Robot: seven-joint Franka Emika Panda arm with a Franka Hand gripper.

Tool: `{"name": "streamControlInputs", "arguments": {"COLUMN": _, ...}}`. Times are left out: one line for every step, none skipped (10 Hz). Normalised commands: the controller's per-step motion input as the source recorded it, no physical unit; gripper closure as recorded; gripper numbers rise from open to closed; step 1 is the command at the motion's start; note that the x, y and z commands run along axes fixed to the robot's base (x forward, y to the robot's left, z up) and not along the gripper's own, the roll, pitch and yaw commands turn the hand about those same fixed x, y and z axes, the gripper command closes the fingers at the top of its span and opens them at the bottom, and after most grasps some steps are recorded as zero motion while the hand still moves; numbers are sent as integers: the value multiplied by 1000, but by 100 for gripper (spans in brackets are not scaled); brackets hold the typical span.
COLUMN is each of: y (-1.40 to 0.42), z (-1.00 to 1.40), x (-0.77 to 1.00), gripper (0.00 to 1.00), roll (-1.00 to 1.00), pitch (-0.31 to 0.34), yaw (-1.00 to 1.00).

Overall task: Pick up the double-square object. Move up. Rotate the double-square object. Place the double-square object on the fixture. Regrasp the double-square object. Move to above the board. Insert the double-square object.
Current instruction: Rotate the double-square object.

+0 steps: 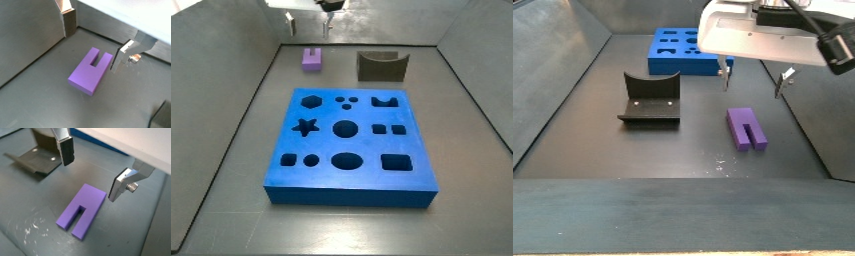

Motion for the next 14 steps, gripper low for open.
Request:
{"name": "streamControlInputs", "arguments": {"y": -3, "z": -33, "x": 36, "gripper": 0, "roll": 17, "pitch": -72, "yaw": 674}}
{"name": "streamControlInputs", "arguments": {"y": -4, "z": -34, "x": 34, "gripper": 0, "roll": 17, "pitch": -72, "yaw": 453}}
{"name": "streamControlInputs", "arguments": {"y": -4, "z": -35, "x": 33, "gripper": 0, "roll": 16, "pitch": -71, "yaw": 294}}
{"name": "streamControlInputs", "arguments": {"y": 0, "z": -1000, "x": 0, "gripper": 0, "roll": 0, "pitch": 0, "yaw": 0}}
{"name": "streamControlInputs", "arguments": {"y": 1, "z": -1000, "x": 7, "gripper": 0, "roll": 1, "pitch": -9, "yaw": -43}}
{"name": "streamControlInputs", "arguments": {"y": 1, "z": -1000, "x": 17, "gripper": 0, "roll": -1, "pitch": -21, "yaw": -42}}
{"name": "streamControlInputs", "arguments": {"y": 4, "z": -1000, "x": 28, "gripper": 0, "roll": -15, "pitch": -31, "yaw": -29}}
{"name": "streamControlInputs", "arguments": {"y": 6, "z": -1000, "x": 36, "gripper": 0, "roll": -22, "pitch": -35, "yaw": -23}}
{"name": "streamControlInputs", "arguments": {"y": 7, "z": -1000, "x": 48, "gripper": 0, "roll": -37, "pitch": -35, "yaw": -11}}
{"name": "streamControlInputs", "arguments": {"y": 6, "z": -943, "x": 55, "gripper": 0, "roll": -49, "pitch": -34, "yaw": -2}}
{"name": "streamControlInputs", "arguments": {"y": 4, "z": -807, "x": 55, "gripper": 0, "roll": -64, "pitch": -35, "yaw": 8}}
{"name": "streamControlInputs", "arguments": {"y": 4, "z": -742, "x": 56, "gripper": 0, "roll": -69, "pitch": -40, "yaw": 12}}
{"name": "streamControlInputs", "arguments": {"y": 5, "z": -622, "x": 50, "gripper": 0, "roll": -78, "pitch": -49, "yaw": 18}}
{"name": "streamControlInputs", "arguments": {"y": 6, "z": -538, "x": 47, "gripper": 0, "roll": -84, "pitch": -56, "yaw": 20}}
